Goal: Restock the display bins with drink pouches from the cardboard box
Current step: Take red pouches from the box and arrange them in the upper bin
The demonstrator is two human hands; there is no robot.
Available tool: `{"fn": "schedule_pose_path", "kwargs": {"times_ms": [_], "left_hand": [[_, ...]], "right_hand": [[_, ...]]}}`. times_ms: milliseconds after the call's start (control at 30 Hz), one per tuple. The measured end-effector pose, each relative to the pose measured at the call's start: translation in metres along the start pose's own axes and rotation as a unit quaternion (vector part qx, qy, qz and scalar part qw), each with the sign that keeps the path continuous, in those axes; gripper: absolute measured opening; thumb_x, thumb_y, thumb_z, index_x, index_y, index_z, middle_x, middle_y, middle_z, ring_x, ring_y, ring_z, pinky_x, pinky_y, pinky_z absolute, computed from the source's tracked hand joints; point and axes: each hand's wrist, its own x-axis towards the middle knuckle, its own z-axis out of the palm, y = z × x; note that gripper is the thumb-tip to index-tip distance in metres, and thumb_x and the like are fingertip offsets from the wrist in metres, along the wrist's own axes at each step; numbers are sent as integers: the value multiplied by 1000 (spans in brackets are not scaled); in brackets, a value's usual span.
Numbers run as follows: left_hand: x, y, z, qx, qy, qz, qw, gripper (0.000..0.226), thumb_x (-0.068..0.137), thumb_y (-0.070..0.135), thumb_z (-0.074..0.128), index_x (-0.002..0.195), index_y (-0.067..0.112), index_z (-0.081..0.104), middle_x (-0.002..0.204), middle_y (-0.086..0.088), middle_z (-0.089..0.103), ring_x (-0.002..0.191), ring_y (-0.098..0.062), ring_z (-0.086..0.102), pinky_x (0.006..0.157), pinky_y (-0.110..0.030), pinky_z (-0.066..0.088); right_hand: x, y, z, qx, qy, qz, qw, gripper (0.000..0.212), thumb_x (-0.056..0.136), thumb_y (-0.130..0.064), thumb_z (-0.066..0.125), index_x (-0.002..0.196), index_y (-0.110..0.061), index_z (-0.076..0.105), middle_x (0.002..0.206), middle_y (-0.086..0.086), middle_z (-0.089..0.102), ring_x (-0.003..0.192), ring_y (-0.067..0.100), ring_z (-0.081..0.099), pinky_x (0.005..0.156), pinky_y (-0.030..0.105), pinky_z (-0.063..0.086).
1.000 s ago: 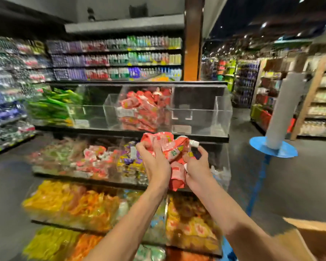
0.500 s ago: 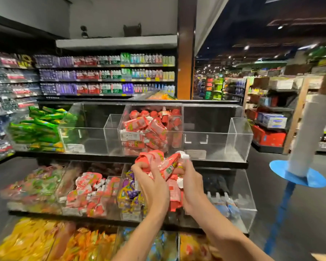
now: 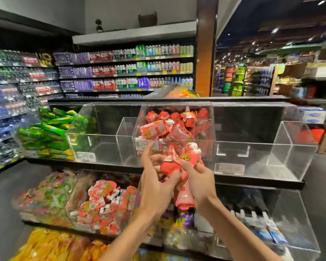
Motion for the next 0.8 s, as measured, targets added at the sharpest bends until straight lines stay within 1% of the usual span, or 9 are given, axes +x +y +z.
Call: {"fn": "schedule_pose_path", "kwargs": {"times_ms": [67,133,200,300,367,500,567,667,800], "left_hand": [[17,-4,-9,5,-36,-20,999,64,80,67,55,140,52,37,108,14,61,96,-9,64,87,-26,52],[38,-3,-13,-17,-66,-50,996,58,80,84,41,118,44,60,105,14,67,100,-6,63,91,-31,47],[62,2,-13,-30,-93,-93,991,54,85,76,48,87,24,63,79,13,66,76,-5,60,73,-31,44],[91,1,-4,-46,-142,-155,977,43,88,53,64,67,20,47,60,8,46,56,-9,42,55,-29,32],[103,-2,3,-34,-171,-149,973,43,85,51,71,72,20,44,67,6,45,60,-9,42,56,-28,35],[125,-9,19,-84,-186,-188,961,58,76,37,85,115,22,45,110,0,61,98,-13,64,88,-37,55],[137,-6,27,-76,-191,-173,963,56,79,30,83,120,23,46,110,1,62,96,-12,63,82,-32,55],[158,14,39,-11,-188,-55,981,30,86,20,76,112,18,62,89,6,66,76,-4,60,67,-22,46],[190,38,59,26,-156,7,987,39,79,14,72,117,25,66,98,-1,71,86,-17,68,81,-39,58]], "right_hand": [[5,1,5,-67,28,-50,996,32,73,-44,78,80,-12,76,76,22,71,65,26,61,71,57,55],[6,-4,6,-116,52,-107,986,36,67,-52,75,81,-19,77,80,20,72,69,20,60,75,56,55],[7,-13,7,-159,59,-165,972,28,71,-45,76,79,-18,76,77,11,73,69,17,61,74,53,56],[11,-25,6,-232,71,-229,943,16,75,-34,78,66,-24,70,69,-5,66,61,8,54,60,35,49],[13,-33,5,-261,85,-248,929,18,73,-39,77,64,-26,69,67,-9,63,60,5,51,59,28,43],[26,-49,-8,-254,92,-246,931,32,68,-49,72,81,-21,78,80,-3,74,75,13,66,74,36,55],[35,-57,-17,-228,101,-223,942,36,67,-48,74,81,-15,77,78,6,75,70,22,66,73,43,56],[46,-69,-30,-179,112,-190,959,23,77,-31,78,74,-9,75,71,7,73,65,14,62,67,37,52],[63,-91,-56,-162,124,-174,963,19,83,-21,76,64,-14,74,66,1,71,62,14,65,66,35,52]]}}
